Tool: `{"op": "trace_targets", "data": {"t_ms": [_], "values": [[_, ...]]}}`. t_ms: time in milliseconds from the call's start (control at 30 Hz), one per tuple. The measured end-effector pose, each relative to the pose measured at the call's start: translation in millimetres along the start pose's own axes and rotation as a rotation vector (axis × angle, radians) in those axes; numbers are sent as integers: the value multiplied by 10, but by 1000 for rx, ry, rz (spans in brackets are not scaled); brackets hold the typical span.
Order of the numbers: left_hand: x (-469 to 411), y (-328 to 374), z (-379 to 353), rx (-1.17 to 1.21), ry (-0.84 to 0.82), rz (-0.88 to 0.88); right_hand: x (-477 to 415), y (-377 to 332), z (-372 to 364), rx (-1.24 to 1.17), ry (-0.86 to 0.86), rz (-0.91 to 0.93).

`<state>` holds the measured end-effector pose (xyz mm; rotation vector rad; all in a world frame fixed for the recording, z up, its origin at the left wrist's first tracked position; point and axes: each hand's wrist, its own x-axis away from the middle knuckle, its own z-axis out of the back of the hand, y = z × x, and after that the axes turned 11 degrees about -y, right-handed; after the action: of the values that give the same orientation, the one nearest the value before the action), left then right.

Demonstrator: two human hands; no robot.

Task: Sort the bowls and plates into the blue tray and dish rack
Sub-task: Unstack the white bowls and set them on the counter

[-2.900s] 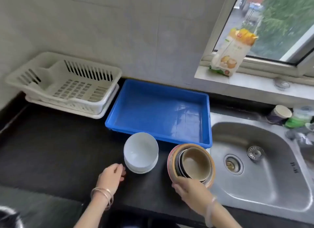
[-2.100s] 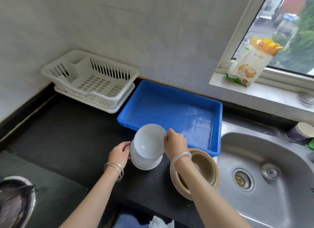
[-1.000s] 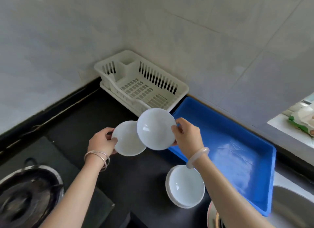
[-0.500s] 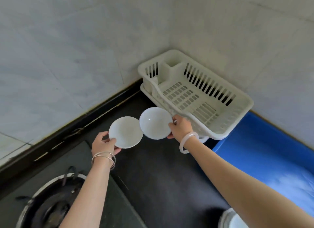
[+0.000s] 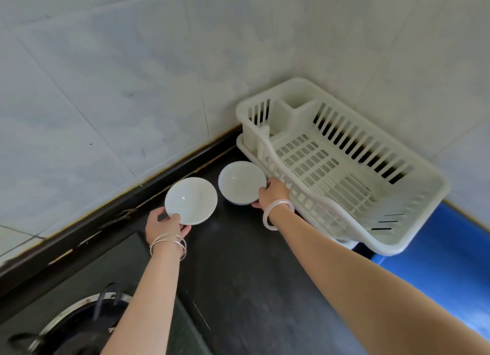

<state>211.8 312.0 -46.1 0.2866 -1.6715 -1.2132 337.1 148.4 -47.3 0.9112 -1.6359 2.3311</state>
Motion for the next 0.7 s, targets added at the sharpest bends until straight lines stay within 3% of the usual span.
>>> {"op": "trace_targets", "data": {"t_ms": [333, 467, 567, 700], "values": [[-84, -31, -14, 70, 1, 22, -112, 32, -160, -114, -18, -19], [-43, -79, 14, 137, -70, 76, -105, 59, -80, -186, -118, -87], [3, -112, 17, 261, -131, 112, -97, 122, -72, -329, -123, -45], [0, -80, -39, 339, -92, 107, -139, 81, -186, -490, -117, -22]]}}
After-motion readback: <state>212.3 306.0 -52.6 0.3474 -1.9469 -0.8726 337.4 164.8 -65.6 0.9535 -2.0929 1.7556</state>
